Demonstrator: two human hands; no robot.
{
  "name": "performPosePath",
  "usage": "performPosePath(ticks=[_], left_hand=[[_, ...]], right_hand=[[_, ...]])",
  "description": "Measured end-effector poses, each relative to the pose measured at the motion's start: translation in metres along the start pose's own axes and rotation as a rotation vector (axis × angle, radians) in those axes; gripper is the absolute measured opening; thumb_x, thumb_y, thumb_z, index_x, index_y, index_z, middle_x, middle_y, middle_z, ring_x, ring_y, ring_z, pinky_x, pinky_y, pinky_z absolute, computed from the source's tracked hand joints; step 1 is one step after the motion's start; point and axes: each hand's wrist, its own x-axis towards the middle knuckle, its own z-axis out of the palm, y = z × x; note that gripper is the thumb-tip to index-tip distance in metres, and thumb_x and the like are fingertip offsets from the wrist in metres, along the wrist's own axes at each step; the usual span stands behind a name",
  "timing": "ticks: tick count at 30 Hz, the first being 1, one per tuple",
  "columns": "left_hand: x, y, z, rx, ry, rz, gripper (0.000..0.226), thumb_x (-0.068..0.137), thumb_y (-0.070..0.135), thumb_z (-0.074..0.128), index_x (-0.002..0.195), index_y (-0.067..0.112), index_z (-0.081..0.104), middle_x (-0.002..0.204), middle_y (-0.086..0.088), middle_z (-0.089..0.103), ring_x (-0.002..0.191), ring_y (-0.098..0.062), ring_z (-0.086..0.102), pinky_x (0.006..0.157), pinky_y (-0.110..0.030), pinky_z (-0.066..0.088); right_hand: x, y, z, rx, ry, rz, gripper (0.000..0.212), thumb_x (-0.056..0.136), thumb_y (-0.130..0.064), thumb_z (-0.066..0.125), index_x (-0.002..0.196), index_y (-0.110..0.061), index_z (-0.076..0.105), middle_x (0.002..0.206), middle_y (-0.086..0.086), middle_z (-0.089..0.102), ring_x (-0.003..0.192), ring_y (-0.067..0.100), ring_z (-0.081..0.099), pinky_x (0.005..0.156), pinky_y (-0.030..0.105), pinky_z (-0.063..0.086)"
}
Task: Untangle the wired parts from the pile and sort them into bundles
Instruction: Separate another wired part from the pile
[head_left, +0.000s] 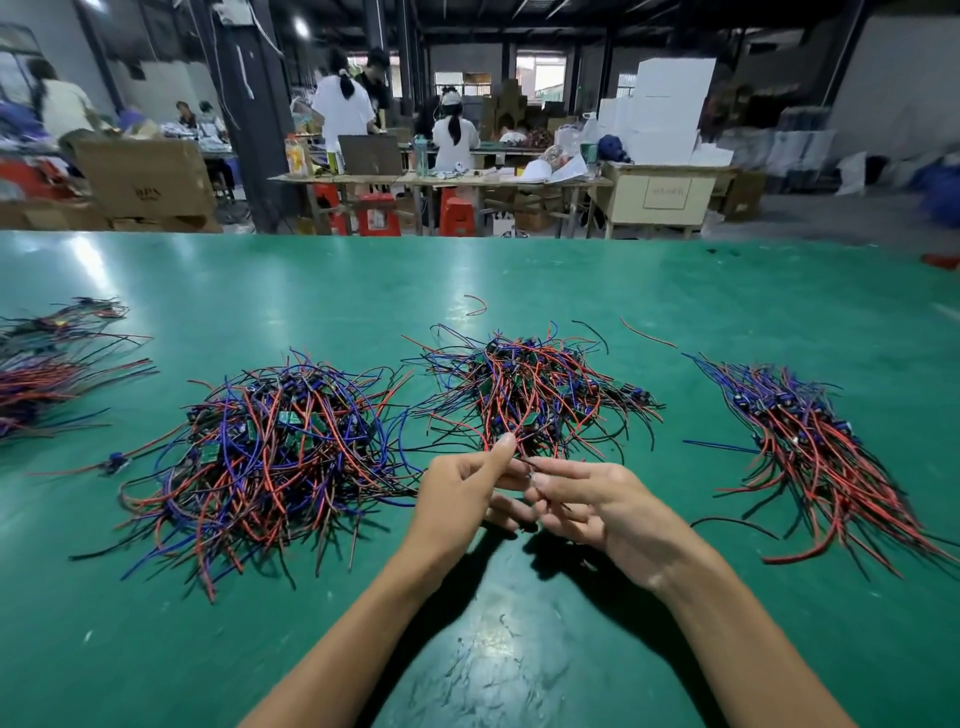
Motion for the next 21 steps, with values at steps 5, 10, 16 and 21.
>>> performPosePath(ticks=[5,10,16,21], left_hand=[[-0.003,0.002,-0.006,-0.054,-0.078,-0.048,0.034,0.094,0.027,0.068,0.090,-0.007,0.074,0.079,-0.023,0.074,0.057,-0.023,0.070,0.057,-0.025,0.059],[-0.003,0.007,-0.008,-0.058,-0.067,-0.161,0.031,0.092,0.032,0.070,0.086,0.003,0.076,0.073,-0.019,0.073,0.050,-0.024,0.068,0.047,-0.026,0.056],[-0.002,0.005,-0.012,-0.049,-0.098,-0.206,0.027,0.090,0.018,0.070,0.099,-0.007,0.074,0.075,-0.017,0.068,0.049,-0.018,0.062,0.048,-0.024,0.053],[-0.003,0.007,-0.016,0.017,-0.114,-0.111,0.016,0.090,0.007,0.067,0.098,-0.003,0.076,0.078,-0.012,0.074,0.053,-0.016,0.062,0.051,-0.021,0.052]], right_hand=[[-0.003,0.005,0.007,-0.203,0.020,-0.114,0.048,0.079,-0.004,0.080,0.121,0.002,0.058,0.079,0.016,0.068,0.060,0.017,0.067,0.052,0.023,0.055],[-0.007,0.000,0.005,-0.185,-0.168,-0.016,0.065,0.071,-0.009,0.086,0.127,-0.002,0.053,0.078,0.009,0.070,0.061,0.013,0.066,0.051,0.020,0.053],[-0.008,0.004,0.004,-0.297,-0.251,-0.034,0.057,0.073,-0.012,0.084,0.118,-0.003,0.051,0.067,0.005,0.069,0.060,0.015,0.067,0.052,0.023,0.054],[-0.005,0.002,0.010,-0.347,-0.056,-0.070,0.048,0.085,-0.046,0.075,0.099,-0.002,0.065,0.080,0.022,0.075,0.058,0.022,0.071,0.052,0.025,0.057]])
